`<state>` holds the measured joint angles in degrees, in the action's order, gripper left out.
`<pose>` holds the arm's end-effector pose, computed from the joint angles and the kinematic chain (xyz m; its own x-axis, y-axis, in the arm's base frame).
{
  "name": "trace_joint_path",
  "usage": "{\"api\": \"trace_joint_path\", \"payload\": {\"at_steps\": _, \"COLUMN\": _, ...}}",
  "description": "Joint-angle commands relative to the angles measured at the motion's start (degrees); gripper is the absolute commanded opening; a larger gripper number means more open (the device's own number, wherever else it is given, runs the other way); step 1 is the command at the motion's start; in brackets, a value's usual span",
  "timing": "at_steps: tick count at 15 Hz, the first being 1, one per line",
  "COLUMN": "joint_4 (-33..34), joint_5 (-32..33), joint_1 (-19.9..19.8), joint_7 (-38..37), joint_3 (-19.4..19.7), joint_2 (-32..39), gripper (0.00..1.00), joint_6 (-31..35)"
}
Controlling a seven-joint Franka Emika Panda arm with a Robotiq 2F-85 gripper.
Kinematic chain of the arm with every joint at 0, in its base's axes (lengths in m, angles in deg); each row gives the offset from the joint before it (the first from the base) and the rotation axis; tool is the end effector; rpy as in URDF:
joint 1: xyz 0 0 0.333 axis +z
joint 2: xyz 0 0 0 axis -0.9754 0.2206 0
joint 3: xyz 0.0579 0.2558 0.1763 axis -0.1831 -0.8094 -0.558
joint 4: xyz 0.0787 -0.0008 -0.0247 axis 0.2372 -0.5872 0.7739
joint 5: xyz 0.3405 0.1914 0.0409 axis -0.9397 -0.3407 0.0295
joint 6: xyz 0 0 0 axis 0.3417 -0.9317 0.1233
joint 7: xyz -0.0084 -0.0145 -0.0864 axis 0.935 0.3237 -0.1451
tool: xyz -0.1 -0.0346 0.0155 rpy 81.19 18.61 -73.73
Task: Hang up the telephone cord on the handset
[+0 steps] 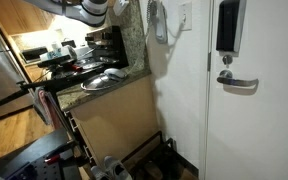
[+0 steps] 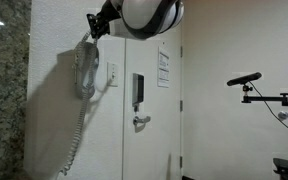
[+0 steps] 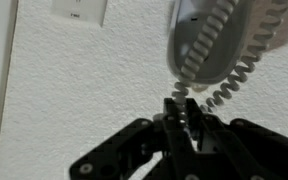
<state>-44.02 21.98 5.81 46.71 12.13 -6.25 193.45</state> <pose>0.6223 0.2155 0.5028 0.2570 0.1710 0.9512 -0.1589 -0.9633 0.2162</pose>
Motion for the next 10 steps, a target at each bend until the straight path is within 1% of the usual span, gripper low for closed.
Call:
{"api": "trace_joint_path", "payload": {"at_steps": 1, "joint_4": 2.5, "joint_5": 0.9, "joint_1": -2.9, "joint_7": 0.4, "joint_3": -1.5, "joint_2": -1.6, "gripper": 0.04, "joint_6": -1.4}}
{"api": "trace_joint_path", "payload": {"at_steps": 5, "joint_4": 4.3, "joint_5": 1.3, "joint_1": -5.5, "joint_7": 0.4, "joint_3": -3.1, "joint_2": -1.9, "gripper": 0.04, "joint_6": -2.5}}
{"api": "trace_joint_path", "payload": {"at_steps": 10, "joint_4": 7.3, "joint_5": 2.4, "joint_1": -7.7, "joint_7": 0.3, "joint_3": -4.4, "joint_2": -1.7, "gripper": 0.04, "joint_6": -4.9}}
